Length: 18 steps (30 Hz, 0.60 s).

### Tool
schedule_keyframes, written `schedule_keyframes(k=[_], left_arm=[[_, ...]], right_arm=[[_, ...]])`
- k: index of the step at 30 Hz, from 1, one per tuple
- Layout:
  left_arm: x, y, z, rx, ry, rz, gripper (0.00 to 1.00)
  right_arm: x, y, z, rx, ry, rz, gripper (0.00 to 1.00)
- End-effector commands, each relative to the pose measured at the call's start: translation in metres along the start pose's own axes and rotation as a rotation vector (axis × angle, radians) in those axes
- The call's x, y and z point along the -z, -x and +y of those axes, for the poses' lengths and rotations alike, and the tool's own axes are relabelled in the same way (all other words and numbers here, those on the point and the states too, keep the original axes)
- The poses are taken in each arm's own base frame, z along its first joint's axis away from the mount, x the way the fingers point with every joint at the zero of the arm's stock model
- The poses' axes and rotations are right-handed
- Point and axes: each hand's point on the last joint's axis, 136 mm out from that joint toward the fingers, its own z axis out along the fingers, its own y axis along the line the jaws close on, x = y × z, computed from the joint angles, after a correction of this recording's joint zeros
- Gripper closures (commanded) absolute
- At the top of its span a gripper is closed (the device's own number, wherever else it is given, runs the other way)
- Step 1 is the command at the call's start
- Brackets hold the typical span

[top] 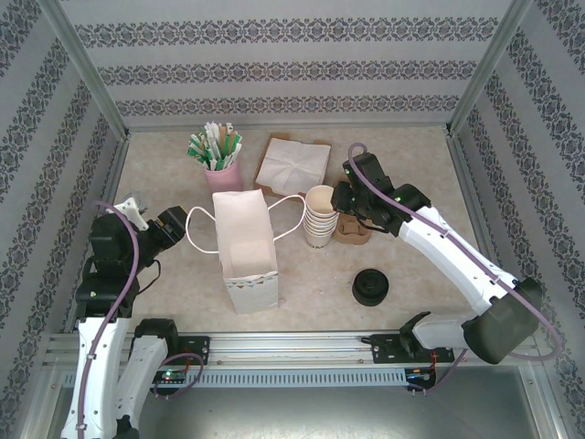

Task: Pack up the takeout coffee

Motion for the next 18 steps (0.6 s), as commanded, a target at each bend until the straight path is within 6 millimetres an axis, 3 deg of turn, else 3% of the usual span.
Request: schedule_keyframes(k=[1,18], left_arm=[[0.0005,0.0008,-0.0004,0.013,-0.009,-0.008,0.37],[-0.0014,0.0002,0.0023,0.024,-0.003,-0.009,0.39]], right_arm=[[-0.0032,-0.0012,-0.0039,0.007,-0.036,-0.012,0.76],[-0.0099,-0.0033,-0.0044,0.032,-0.064,-0.015,0.76]])
